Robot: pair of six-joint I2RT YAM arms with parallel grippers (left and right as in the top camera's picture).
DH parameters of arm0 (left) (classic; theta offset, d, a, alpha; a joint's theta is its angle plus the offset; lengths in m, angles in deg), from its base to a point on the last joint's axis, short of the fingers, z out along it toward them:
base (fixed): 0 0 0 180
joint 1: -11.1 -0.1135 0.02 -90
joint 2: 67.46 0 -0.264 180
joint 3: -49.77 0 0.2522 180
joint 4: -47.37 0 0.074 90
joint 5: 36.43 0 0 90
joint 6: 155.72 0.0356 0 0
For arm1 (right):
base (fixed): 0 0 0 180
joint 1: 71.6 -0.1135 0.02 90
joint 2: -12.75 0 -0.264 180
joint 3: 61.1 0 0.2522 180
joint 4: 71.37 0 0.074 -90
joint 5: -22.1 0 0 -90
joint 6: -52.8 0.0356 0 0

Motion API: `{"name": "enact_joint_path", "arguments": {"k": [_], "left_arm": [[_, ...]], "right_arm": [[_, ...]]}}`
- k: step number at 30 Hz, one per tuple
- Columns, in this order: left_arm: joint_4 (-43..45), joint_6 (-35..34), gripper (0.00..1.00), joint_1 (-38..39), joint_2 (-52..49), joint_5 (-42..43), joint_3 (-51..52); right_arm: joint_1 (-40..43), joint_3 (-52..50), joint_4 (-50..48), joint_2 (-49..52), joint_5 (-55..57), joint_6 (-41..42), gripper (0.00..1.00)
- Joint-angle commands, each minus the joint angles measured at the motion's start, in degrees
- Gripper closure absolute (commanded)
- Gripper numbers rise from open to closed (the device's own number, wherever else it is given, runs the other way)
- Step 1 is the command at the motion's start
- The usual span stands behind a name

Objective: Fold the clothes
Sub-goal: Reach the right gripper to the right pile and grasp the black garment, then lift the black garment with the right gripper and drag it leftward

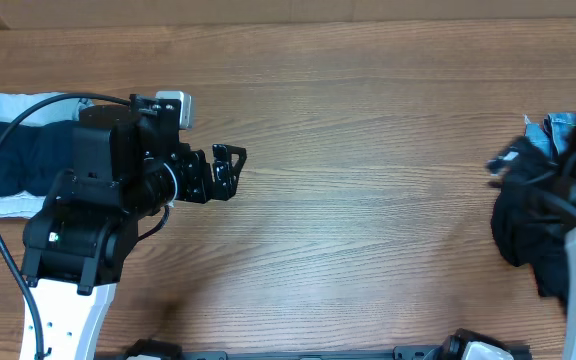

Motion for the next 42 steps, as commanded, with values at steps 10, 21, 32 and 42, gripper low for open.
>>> {"name": "enact_joint_path", "arguments": {"k": [10, 21, 32, 42], "left_arm": [[-0.66, 1.88, 0.00, 0.17, 0.44, 3.56, -1.66], [-1.62, 1.92, 0.00, 0.17, 0.42, 3.37, -1.66], [1.09, 0.13, 0.00, 0.17, -0.31, 3.56, -1.66], [1.18, 0.20, 0.00, 0.17, -0.33, 3.48, -1.66]], "right_arm": [[13.79, -7.74, -7.78, 21.70, 7.98, 10.21, 0.12], [13.84, -10.32, -11.30, 22.69, 7.26, 11.87, 0.96], [0.26, 21.88, -3.45, 7.67, -14.67, -4.39, 0.96], [-25.86, 22.93, -28.22, 6.54, -15.26, -16.52, 0.96]]}}
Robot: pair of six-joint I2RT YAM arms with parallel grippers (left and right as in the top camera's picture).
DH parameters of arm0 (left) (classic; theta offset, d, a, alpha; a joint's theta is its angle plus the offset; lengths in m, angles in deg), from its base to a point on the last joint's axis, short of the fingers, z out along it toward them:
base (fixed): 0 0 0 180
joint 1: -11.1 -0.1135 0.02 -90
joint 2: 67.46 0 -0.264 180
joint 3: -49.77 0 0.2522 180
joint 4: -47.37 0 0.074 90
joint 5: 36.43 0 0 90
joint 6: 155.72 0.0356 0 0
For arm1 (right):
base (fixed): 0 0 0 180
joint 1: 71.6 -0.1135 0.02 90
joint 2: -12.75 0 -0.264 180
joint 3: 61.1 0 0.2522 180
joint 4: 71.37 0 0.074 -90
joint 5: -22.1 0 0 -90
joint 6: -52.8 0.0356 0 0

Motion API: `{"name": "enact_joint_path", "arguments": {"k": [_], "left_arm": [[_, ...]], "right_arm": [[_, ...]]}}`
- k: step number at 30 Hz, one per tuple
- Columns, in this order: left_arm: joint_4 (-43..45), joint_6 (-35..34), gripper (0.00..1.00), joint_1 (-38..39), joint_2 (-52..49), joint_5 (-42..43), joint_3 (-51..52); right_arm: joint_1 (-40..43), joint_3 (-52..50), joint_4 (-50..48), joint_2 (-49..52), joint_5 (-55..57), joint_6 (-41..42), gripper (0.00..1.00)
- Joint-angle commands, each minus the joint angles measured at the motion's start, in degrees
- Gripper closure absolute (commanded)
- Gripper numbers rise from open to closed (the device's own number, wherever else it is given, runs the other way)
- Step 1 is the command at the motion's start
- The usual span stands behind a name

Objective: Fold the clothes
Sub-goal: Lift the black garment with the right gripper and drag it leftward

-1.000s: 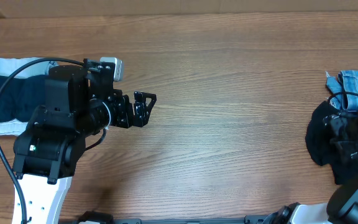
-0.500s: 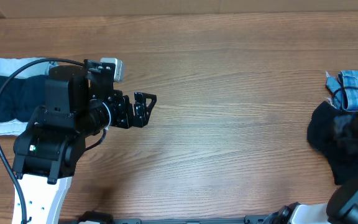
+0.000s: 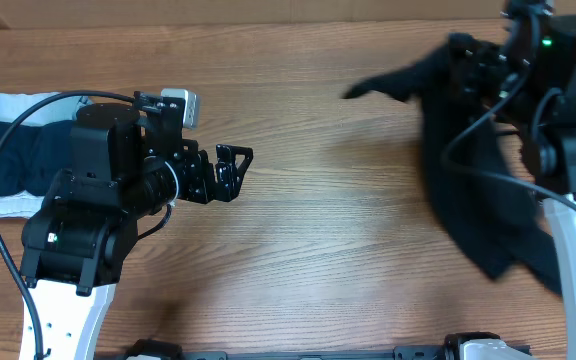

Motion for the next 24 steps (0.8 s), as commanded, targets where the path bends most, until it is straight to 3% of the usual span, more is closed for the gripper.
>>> {"name": "enact_joint_path", "arguments": {"k": [1, 3, 10, 17, 21, 24], "left_arm": [[0.26, -0.42, 0.00, 0.11, -0.31, 0.59, -1.33], [0.26, -0.42, 0.00, 0.11, -0.31, 0.59, -1.29], [0.24, -0.17, 0.00, 0.11, -0.50, 0.02, -1.29], [-0.13, -0.20, 0.00, 0.13, -6.64, 4.15, -1.29], [-1.46, 0.33, 0.00, 0.11, -8.87, 5.66, -1.29], [-2.75, 2.47, 0.00, 0.11, -8.76, 5.66, -1.29]], "right_arm": [[-1.55, 1.18, -8.26, -0.59, -0.66, -3.56, 0.96], [-1.42, 1.18, -12.13, -0.59, -0.09, -3.58, 0.96], [-1.38, 1.18, -11.72, -0.59, 20.11, -3.56, 0.96], [-1.51, 1.18, -10.78, -0.59, 9.05, -0.72, 0.96], [1.79, 1.20, -10.56, -1.22, 32.39, -1.46, 0.96], [9.07, 3.13, -10.73, -2.67, 34.32, -1.36, 0.96]]}}
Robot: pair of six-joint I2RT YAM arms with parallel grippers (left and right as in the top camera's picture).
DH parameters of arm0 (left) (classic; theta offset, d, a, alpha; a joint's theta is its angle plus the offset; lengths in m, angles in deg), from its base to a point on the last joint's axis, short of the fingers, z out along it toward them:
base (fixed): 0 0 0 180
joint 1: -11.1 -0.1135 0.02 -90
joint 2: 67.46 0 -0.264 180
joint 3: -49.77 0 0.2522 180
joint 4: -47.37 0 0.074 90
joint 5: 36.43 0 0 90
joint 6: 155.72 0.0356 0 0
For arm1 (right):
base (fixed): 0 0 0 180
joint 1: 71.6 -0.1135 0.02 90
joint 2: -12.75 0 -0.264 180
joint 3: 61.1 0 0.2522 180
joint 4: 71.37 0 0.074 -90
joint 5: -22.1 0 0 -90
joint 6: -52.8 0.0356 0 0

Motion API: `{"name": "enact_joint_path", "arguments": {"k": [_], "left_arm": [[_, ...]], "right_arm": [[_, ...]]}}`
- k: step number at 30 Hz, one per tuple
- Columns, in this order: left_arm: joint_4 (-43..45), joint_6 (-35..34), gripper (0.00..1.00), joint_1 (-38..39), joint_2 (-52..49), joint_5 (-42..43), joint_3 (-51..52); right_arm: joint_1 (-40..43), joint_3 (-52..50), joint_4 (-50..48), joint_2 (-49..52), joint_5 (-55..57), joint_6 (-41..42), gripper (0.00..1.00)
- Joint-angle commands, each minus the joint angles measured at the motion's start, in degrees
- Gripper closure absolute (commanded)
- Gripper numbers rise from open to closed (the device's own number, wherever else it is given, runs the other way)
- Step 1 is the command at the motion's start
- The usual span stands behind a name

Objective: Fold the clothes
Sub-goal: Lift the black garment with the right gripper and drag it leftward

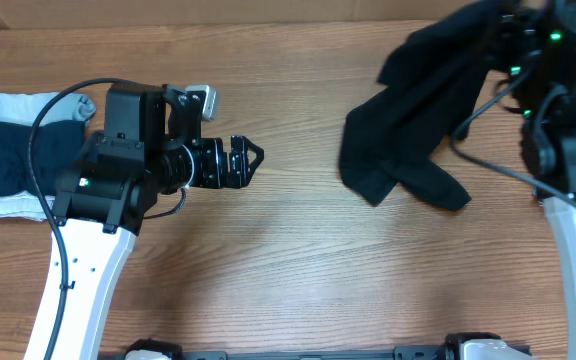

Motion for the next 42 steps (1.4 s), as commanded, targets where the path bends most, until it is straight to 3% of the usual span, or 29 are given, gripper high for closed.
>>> {"name": "enact_joint_path", "arguments": {"k": [1, 6, 10, 16, 24, 28, 29, 33, 35, 38, 42], "left_arm": [[-1.05, 2.62, 0.00, 0.11, 0.48, 1.73, -1.22], [-0.85, 2.62, 0.00, 0.11, 0.48, 1.75, -1.22], [-1.20, 2.60, 0.00, 0.11, 0.48, 2.34, -1.22], [-1.03, 2.60, 0.00, 0.11, 0.48, 2.34, -1.22], [-1.25, 4.61, 0.00, 0.11, 1.31, 2.29, -6.60], [-2.10, 4.74, 0.00, 0.11, 1.68, 2.29, -9.46], [-2.73, 4.74, 0.00, 0.11, 1.68, 2.29, -9.60], [-5.99, 6.08, 0.00, 0.11, 1.68, 2.08, -9.60], [-6.34, 6.05, 0.00, 0.11, 1.66, 2.10, -9.57], [-6.34, 6.05, 0.00, 0.11, 1.53, 2.10, -9.57], [-5.62, 6.05, 0.00, 0.11, 0.76, 0.24, -9.57]], "right_arm": [[7.63, 4.61, -1.03, -2.93, 7.69, 0.33, 0.96], [12.02, 10.91, 1.44, -2.93, 2.84, 0.92, 0.96], [9.35, 10.91, 8.07, -1.03, -0.39, 10.08, 0.96], [-3.69, 10.91, 18.82, 6.19, -12.61, 15.58, 0.96], [-24.74, 10.88, 20.61, 17.46, -13.25, 18.73, 0.96], [-29.16, 10.88, 20.24, 21.16, -9.94, 18.01, 0.57], [-29.09, 10.91, 20.20, 20.96, -6.34, 17.97, 0.39], [-24.65, 10.91, 21.84, 18.82, -4.28, 11.91, 0.19], [-18.53, 10.91, 26.67, 18.21, -4.22, 11.54, 0.08], [-9.20, 10.84, 34.29, 19.17, -7.76, 11.58, 0.06], [1.95, 6.43, 40.13, 21.35, -14.97, 12.09, 0.11]]}}
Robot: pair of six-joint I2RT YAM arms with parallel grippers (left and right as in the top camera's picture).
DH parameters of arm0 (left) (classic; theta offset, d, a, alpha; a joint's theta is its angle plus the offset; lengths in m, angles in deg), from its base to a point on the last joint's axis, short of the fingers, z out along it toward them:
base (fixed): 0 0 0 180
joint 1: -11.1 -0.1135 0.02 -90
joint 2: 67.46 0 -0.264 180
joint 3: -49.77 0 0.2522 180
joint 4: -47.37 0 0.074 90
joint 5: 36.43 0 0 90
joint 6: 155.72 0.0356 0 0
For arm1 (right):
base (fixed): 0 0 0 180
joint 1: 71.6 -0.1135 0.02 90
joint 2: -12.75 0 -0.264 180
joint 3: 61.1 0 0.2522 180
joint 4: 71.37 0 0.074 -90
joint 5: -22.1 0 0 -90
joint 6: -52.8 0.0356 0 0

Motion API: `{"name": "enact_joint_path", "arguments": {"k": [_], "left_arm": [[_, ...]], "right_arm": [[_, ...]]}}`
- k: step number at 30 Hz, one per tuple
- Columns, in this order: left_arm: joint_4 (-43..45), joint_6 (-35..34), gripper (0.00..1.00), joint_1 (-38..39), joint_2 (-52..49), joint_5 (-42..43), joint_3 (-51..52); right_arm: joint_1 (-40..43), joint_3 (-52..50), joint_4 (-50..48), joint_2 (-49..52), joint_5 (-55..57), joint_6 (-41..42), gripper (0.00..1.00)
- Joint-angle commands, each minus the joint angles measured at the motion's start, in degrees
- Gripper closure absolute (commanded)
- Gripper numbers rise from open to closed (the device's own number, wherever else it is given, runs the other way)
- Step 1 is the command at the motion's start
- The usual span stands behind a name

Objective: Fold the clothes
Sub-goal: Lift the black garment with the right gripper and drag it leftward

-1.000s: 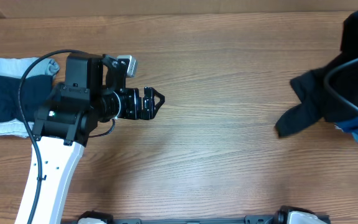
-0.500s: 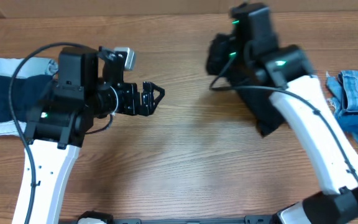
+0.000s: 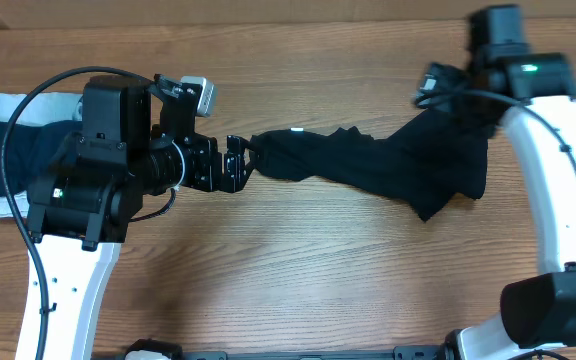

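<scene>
A black garment (image 3: 368,165) lies stretched across the middle of the table, from left to right. Its left corner sits between the fingers of my left gripper (image 3: 242,160), which looks shut on it. The right end of the garment rises to my right gripper (image 3: 455,102) at the back right, which is shut on the cloth; its fingers are mostly hidden by the fabric and the wrist.
A stack of folded clothes (image 3: 3,160), dark navy on white and grey, lies at the far left edge behind my left arm. A bit of blue denim shows at the right edge. Bare wood lies toward the front.
The right gripper moved the black garment down and spread it leftward across the table. The left gripper, open and apart from it before, now holds its left corner.
The right gripper was at a dark heap at the far right while the left hung open at centre-left. Then the right held the black garment lifted at the back right, then bunched nearer the middle. Now the garment spans between both grippers.
</scene>
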Motion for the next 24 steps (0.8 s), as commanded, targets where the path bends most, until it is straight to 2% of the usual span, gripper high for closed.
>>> {"name": "enact_joint_path", "arguments": {"k": [1, 7, 11, 12, 15, 16, 18, 22, 24], "left_arm": [[0.42, 1.49, 0.00, 0.11, -0.55, -1.66, -1.29], [0.17, 1.49, 0.00, 0.11, -2.71, -1.68, -1.25], [0.20, 1.46, 0.00, 0.11, -4.15, -1.62, -1.25], [0.17, 1.44, 0.00, 0.11, -4.52, -1.55, -1.25], [0.11, 1.44, 0.00, 0.11, -4.68, -0.31, -1.25], [-0.02, 1.46, 0.00, 0.11, -4.68, -0.31, -1.25], [-0.28, 1.46, 0.00, 0.11, -4.68, -0.33, -1.25], [0.37, 1.46, 0.00, 0.11, -4.68, -0.35, -1.25], [0.70, 1.46, 0.00, 0.11, -4.68, -0.35, -1.25]], "right_arm": [[4.98, -6.25, -0.50, 1.46, -4.13, 0.96, 0.11], [5.86, -20.15, -8.90, 3.96, -4.59, 1.40, 0.16], [5.53, -24.39, -12.07, 3.96, -5.55, -1.95, 0.16], [5.53, -25.57, -13.62, 3.96, -5.35, -1.95, 0.20], [5.53, -29.42, -18.23, 3.96, -5.40, -1.29, 0.48], [5.53, -30.14, -18.93, 3.96, -5.40, -1.29, 0.67], [5.53, -28.81, -17.64, 3.02, -8.90, -1.31, 0.96], [2.67, -24.98, -14.49, -4.00, -14.51, -1.55, 0.96], [-4.22, -24.46, -14.99, -11.04, -15.87, -1.55, 0.96]]}}
